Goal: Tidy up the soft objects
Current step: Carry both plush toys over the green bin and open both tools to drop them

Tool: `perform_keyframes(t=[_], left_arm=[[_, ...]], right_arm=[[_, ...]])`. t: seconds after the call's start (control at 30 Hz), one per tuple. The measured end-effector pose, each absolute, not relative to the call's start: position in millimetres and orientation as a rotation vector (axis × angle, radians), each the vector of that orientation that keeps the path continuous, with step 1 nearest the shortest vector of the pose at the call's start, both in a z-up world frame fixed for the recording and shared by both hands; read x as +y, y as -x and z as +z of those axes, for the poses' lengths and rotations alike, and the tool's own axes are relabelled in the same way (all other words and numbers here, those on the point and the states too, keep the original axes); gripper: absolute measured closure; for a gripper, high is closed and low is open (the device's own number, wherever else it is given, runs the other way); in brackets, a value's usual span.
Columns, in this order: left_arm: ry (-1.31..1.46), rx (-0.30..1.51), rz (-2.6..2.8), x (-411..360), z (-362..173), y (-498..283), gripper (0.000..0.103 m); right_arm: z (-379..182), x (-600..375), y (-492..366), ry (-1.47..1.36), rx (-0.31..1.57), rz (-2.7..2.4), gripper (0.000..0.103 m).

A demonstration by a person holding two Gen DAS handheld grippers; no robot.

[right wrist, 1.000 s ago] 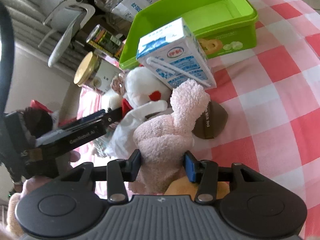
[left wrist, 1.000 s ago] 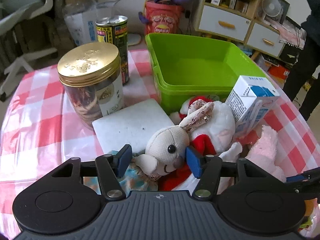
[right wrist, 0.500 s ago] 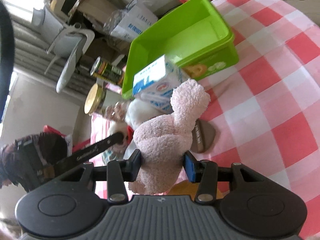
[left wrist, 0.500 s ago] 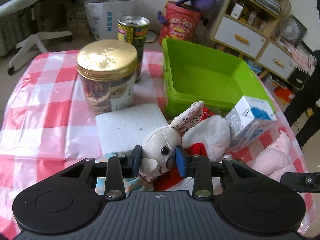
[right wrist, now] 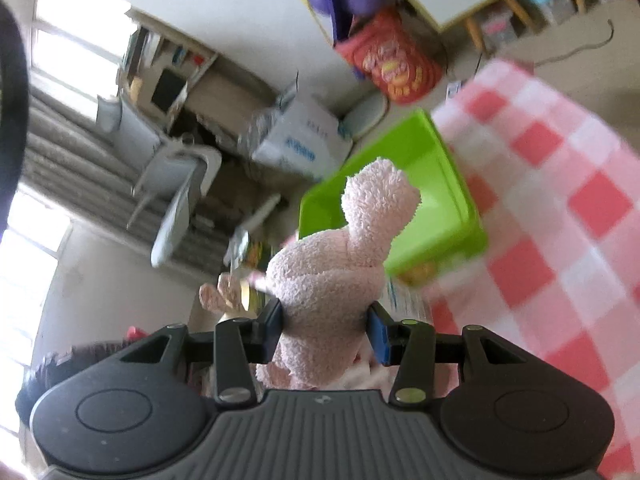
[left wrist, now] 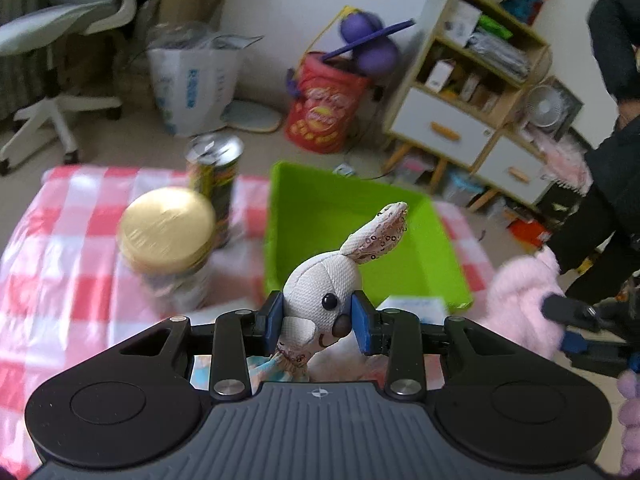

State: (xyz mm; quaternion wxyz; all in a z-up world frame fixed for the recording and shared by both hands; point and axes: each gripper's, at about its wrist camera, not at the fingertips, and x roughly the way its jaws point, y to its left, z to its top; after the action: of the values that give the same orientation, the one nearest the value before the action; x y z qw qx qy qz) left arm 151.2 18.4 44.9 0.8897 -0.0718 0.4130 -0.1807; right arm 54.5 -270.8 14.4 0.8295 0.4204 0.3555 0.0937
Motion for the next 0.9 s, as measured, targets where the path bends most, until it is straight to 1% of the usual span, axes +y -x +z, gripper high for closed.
perform_keyframes(t=[0.1, 0.23, 0.47, 0.73, 0.9], left_arm=[[0.148, 0.840, -0.407, -1, 49, -163, 0.067], [0.129, 0.835, -0.420, -29, 43, -187, 0.067], [0.071, 0.843, -0.419, -60, 14, -227, 0.067], [0.020, 0.961, -0.369, -71, -42, -259, 0.067], [-0.016, 1.028, -0.366, -76, -52, -258, 0.067]], right_arm=[[21, -279, -73, -0.905, 0.707, 0.167, 0.081], [13, -283, -95, -0.896, 0.666, 0.128, 0.081], [-14, -284, -130, -0.820, 0.674, 0.085, 0.080], [-52, -274, -155, -0.752, 0.747, 0.082, 0.080], [-64, -267, -159, -0.704, 0.785, 0.066, 0.080]])
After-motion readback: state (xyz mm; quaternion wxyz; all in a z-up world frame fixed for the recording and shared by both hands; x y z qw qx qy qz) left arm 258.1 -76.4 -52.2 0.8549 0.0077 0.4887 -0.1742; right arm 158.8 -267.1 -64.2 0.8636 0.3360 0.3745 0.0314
